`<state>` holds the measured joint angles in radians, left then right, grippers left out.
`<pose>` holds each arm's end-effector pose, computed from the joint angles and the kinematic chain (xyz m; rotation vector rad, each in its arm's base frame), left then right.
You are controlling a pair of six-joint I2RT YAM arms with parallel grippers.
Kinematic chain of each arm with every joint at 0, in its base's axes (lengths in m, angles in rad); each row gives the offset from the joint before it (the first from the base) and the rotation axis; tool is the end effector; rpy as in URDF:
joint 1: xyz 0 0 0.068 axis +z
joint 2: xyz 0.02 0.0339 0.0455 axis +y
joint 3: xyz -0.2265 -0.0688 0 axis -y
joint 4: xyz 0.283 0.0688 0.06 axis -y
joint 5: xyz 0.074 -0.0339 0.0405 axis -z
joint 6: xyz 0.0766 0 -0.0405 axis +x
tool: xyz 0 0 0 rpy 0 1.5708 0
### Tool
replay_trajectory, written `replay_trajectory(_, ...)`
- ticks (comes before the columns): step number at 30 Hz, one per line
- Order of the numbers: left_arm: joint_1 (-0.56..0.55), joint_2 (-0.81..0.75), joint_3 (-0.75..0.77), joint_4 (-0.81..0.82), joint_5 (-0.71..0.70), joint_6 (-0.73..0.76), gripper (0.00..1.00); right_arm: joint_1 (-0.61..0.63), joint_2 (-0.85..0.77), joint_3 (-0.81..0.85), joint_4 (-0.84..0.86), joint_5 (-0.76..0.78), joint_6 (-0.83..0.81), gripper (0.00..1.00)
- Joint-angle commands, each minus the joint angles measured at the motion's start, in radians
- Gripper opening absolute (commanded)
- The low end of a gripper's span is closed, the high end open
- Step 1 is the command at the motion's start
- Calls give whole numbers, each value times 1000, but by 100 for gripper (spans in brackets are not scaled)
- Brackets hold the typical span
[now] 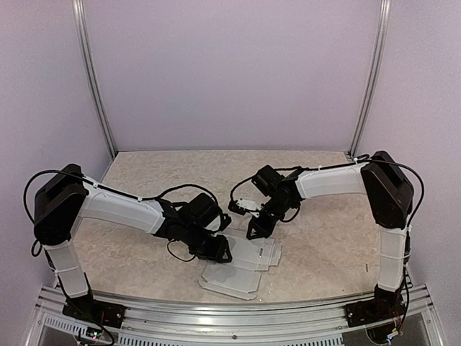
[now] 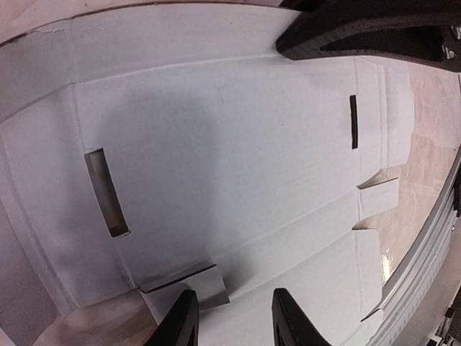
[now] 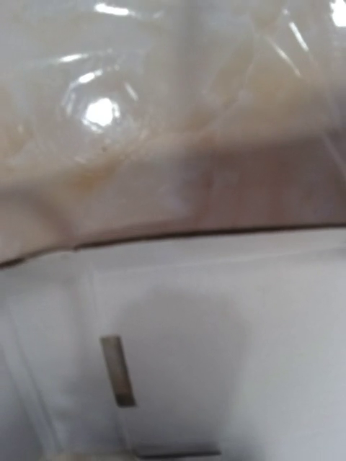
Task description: Fold the paper box
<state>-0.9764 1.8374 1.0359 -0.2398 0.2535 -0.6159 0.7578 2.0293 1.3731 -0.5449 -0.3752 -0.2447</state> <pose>0.2050 -0.3376 0.0426 0.6056 2.7759 -0.8033 0.2956 0.3184 0.0560 -1.4372 2.4154 0.6490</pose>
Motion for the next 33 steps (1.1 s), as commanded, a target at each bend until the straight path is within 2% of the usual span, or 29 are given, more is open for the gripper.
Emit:
replay_trajectory(1, -22, 43, -46, -40, -39, 48, 35, -14, -24, 15, -21, 1, -11, 7)
replay_trajectory(7, -24, 27, -35, -12, -56, 76, 35, -14, -18, 11, -20, 9, -16, 0)
replay_trajectory(12, -29, 7, -41, 42, -48, 100, 35, -14, -24, -1, -11, 14, -17, 0)
replay_trajectory(20, -30, -2, -68, 129, 43, 102, 33, -14, -24, -3, -6, 18, -15, 0)
replay_trajectory(28, -16, 40, -41, 96, 37, 111, 34, -14, -25, -9, -3, 32, -22, 0)
replay_trajectory(31, -19, -14, -62, 117, 32, 158, 38, -14, -35, -13, 2, 52, -30, 0)
replay_trajectory(33, -18, -109, -68, 118, 12, 198, 42, -14, -44, -17, 8, 61, -37, 0)
